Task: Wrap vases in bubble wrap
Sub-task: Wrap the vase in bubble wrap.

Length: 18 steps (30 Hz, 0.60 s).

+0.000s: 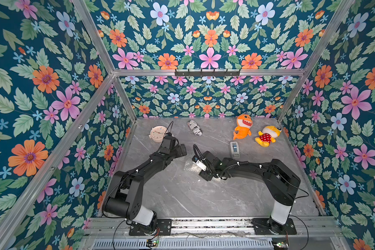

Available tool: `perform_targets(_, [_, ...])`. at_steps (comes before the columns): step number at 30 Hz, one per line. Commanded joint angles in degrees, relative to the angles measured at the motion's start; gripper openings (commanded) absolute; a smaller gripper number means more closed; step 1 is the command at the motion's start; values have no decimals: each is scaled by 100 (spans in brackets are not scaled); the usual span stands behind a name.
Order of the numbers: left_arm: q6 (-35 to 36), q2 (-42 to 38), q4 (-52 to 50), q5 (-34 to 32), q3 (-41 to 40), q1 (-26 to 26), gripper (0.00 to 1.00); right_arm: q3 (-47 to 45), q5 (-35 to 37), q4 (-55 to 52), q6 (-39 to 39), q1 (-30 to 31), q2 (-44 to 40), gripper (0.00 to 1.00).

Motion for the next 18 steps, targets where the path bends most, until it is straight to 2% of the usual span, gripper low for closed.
perform_targets(1, [161, -107, -207, 192, -80, 12, 99, -113, -531, -635, 160, 3, 94, 67])
perform_targets(6, [65, -108, -56, 205, -310, 16, 99, -65, -435, -760, 161, 2, 3, 69])
perform_targets(12, [7, -70, 41, 238, -420, 13, 99, 218, 16, -1160, 211, 79, -106, 74])
perform_targets(18, [28, -66, 25, 214, -435, 15, 99, 180, 27, -1348, 322, 132, -308, 78])
